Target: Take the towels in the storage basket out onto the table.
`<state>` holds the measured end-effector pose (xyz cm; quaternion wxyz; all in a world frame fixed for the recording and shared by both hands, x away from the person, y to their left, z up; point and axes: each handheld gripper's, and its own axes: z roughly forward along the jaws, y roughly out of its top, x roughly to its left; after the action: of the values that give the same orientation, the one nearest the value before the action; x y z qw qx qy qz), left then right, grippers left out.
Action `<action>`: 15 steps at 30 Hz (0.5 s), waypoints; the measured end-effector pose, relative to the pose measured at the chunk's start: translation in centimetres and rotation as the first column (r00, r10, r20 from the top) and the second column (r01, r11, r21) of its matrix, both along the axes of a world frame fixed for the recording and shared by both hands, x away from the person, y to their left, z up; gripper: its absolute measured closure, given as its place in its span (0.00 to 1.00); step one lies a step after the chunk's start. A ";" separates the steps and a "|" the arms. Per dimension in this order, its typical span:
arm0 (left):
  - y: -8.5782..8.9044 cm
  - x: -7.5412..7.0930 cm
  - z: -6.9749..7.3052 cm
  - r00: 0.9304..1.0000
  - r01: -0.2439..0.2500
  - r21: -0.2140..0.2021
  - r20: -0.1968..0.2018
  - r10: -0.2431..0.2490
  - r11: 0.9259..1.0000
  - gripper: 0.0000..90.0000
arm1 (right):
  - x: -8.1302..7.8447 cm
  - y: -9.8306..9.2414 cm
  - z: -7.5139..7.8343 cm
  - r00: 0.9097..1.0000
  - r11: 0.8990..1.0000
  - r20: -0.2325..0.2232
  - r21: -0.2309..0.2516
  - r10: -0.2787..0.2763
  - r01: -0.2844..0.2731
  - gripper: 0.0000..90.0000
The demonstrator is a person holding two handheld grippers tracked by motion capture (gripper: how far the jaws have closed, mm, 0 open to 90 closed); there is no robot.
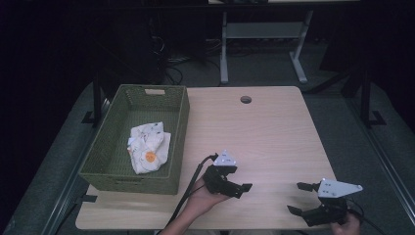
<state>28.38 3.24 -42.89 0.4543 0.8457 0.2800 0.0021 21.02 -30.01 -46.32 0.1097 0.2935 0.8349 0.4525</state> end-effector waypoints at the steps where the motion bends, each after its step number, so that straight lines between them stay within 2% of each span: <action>1: -0.1 0.1 0.2 1.000 -0.001 0.011 0.009 0.001 1.000 0.22 | 0.0 0.0 0.0 1.000 1.000 -0.001 0.001 0.000 0.000 0.15; 3: -0.2 0.4 0.6 1.000 0.009 0.013 0.010 -0.009 1.000 0.22 | 0.0 0.0 0.0 1.000 1.000 0.001 0.002 0.002 -0.002 0.15; 10: -0.6 1.2 2.1 0.998 0.047 0.063 0.046 -0.050 0.997 0.23 | -0.1 0.0 0.1 1.000 1.000 0.012 0.004 0.008 -0.008 0.15; 15: -0.4 1.6 2.9 0.994 0.099 0.093 0.047 -0.103 0.991 0.23 | -0.1 0.0 0.2 1.000 1.000 0.013 0.002 0.012 -0.012 0.15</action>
<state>29.98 2.82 -39.95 0.4222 0.8782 0.2245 0.0137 20.89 -30.01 -46.16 0.1124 0.2857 0.8355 0.4558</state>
